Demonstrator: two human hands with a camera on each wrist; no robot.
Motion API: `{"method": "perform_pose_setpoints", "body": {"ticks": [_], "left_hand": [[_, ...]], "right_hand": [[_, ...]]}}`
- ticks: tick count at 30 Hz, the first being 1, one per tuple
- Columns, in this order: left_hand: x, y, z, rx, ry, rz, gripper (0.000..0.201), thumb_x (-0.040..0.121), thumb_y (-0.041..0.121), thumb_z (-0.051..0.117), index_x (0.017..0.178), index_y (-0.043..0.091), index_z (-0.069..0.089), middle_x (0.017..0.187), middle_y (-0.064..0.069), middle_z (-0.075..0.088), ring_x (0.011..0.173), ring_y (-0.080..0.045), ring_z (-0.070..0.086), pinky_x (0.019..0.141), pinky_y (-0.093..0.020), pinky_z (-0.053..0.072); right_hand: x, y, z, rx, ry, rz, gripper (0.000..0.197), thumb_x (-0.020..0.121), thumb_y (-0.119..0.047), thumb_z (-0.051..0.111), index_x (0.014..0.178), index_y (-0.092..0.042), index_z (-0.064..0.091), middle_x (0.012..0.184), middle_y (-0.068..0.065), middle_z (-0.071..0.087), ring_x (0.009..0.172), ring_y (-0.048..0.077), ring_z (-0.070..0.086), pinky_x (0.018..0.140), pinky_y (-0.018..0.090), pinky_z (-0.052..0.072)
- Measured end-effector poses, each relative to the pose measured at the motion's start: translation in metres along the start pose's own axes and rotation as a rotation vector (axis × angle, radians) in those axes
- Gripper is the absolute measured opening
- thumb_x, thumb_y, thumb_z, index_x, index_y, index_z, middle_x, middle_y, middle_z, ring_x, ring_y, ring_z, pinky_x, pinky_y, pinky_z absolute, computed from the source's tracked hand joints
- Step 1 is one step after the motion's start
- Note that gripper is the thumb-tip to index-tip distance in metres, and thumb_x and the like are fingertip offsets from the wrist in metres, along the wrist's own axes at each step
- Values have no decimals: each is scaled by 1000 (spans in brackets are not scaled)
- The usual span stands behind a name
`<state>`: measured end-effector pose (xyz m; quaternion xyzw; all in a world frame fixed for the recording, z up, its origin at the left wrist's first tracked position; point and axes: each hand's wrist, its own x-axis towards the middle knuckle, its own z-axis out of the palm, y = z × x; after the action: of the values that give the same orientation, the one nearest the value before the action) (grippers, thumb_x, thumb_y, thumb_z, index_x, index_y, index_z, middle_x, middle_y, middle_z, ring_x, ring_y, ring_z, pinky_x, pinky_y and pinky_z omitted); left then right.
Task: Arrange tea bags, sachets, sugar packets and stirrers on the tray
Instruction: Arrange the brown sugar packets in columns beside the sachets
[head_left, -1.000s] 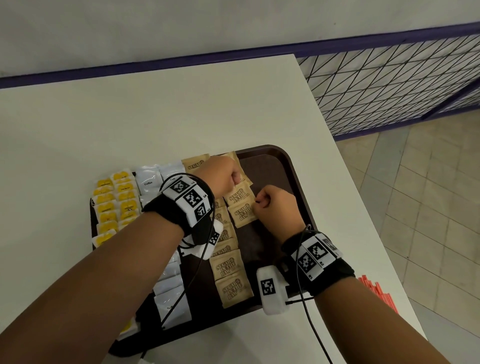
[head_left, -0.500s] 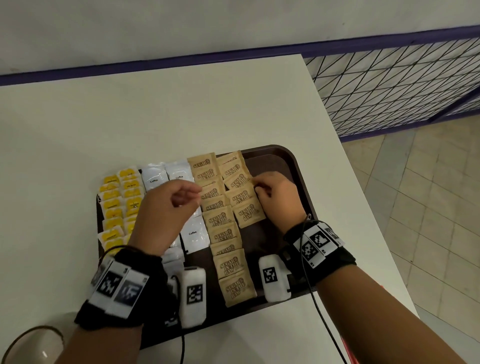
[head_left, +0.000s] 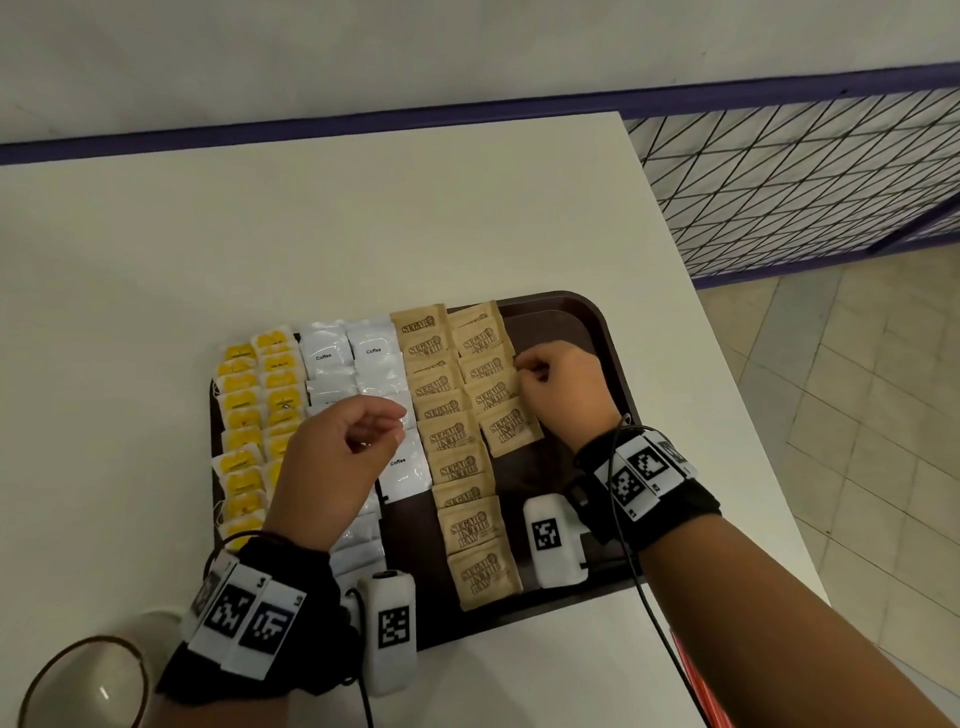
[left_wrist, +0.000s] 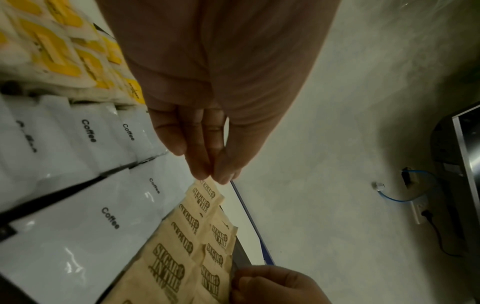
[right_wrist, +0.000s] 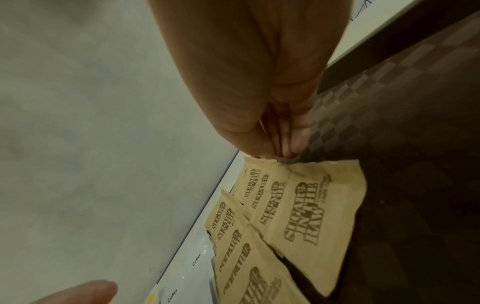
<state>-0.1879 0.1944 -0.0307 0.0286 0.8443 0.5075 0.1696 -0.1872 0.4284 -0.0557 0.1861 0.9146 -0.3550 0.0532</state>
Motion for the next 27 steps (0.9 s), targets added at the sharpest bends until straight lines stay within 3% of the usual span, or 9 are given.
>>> {"method": "perform_pose_setpoints", "body": {"ticks": [5, 8, 11, 15, 19, 24, 27], "left_hand": [[0, 0, 0, 1, 5, 17, 18, 83, 7, 66, 93, 22, 69, 86, 8, 69, 76, -5, 62, 66, -12, 50], [0, -1, 1, 13, 3, 22, 19, 83, 7, 67, 91, 24, 69, 86, 9, 69, 75, -5, 63, 67, -14, 50], [-1, -4, -1, 9, 2, 28, 21, 83, 7, 66, 90, 27, 68, 85, 9, 69, 75, -6, 63, 67, -18, 51], [-2, -5, 0, 26, -9, 48, 22, 83, 7, 66, 89, 28, 67, 85, 10, 68, 74, -4, 61, 64, -12, 48], [-4, -7, 2, 42, -41, 63, 23, 83, 7, 66, 91, 28, 67, 86, 8, 68, 75, -3, 61, 63, -8, 45], [-22, -4, 0, 49, -94, 78, 20, 87, 13, 63, 93, 31, 68, 88, 10, 68, 79, -7, 61, 65, -14, 47], [-54, 3, -5, 33, -205, 115, 22, 86, 12, 63, 94, 33, 67, 91, 16, 68, 84, -7, 63, 71, -22, 50]], "right_hand": [[10, -8, 1, 21, 12, -77, 35, 87, 0, 46, 116, -8, 64, 118, 8, 63, 110, 19, 57, 92, 16, 38], [12, -9, 4, -3, -26, -51, 33, 89, -5, 47, 119, -9, 63, 121, 9, 61, 112, 19, 56, 96, 21, 40], [12, -9, 4, -1, -12, -31, 32, 88, -5, 49, 116, -9, 64, 118, 8, 63, 109, 19, 58, 93, 21, 43], [15, -14, 3, 58, 1, -78, 35, 87, -4, 48, 117, -12, 63, 115, 4, 65, 105, 16, 58, 85, 15, 39], [17, -18, 6, 69, -38, -49, 34, 90, -9, 50, 123, -13, 59, 120, 4, 63, 111, 16, 58, 93, 21, 43], [-6, -8, -19, 100, 24, -3, 38, 88, -7, 54, 126, -13, 57, 125, 3, 60, 113, 12, 56, 90, 11, 36], [-51, 19, -54, 162, 47, -12, 33, 86, -8, 61, 118, -15, 62, 119, 1, 64, 107, 12, 59, 95, 23, 44]]}}
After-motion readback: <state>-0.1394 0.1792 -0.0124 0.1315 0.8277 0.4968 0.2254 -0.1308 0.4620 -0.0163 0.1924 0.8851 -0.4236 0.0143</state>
